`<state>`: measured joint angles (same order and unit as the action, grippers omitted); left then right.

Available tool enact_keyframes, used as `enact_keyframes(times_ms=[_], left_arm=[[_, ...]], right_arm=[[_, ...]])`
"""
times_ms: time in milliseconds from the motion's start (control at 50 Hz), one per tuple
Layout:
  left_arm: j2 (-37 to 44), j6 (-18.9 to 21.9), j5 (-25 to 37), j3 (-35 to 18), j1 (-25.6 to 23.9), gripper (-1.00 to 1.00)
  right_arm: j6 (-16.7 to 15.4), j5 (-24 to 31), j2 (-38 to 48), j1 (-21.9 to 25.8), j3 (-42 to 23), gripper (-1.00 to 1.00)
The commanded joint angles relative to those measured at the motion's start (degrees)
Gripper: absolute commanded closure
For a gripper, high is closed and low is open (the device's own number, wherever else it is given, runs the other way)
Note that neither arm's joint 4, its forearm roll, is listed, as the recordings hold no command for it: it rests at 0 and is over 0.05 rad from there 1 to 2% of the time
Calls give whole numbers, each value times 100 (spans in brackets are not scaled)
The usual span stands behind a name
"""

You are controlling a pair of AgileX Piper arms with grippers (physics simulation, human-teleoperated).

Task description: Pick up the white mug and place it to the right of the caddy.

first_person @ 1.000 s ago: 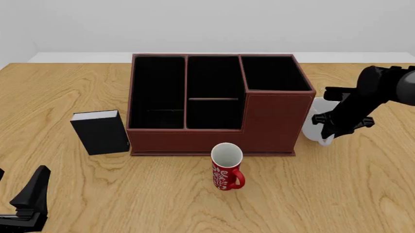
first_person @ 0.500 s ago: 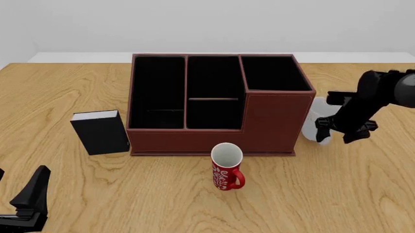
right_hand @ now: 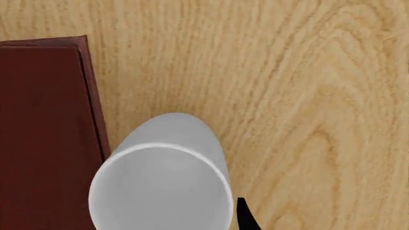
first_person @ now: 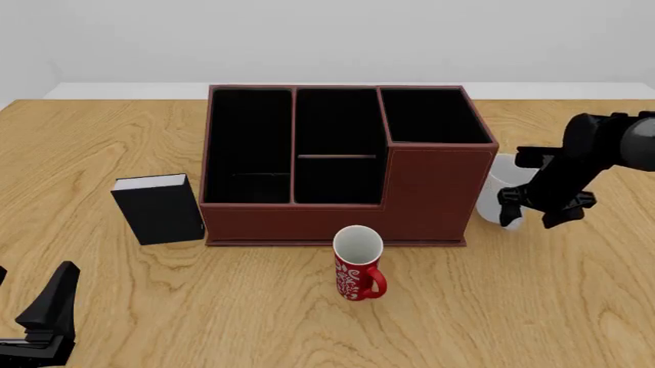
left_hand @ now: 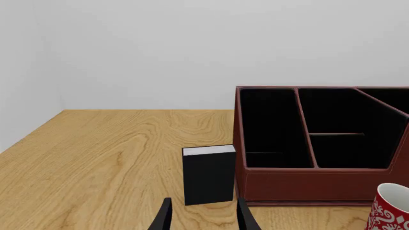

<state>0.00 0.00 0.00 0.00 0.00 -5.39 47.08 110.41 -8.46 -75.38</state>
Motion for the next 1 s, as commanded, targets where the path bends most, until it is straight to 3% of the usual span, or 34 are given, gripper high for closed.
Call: enact_keyframes(times_ms=[20, 680, 1000], left_arm=[[0, 0, 0, 0, 0, -100], [0, 0, 0, 0, 0, -100], [0, 0, 0, 0, 0, -100]], right_arm=[[35, 2, 104, -10, 44, -100], [47, -120, -209, 164, 405, -100], [-127, -193, -322, 33, 594, -100]])
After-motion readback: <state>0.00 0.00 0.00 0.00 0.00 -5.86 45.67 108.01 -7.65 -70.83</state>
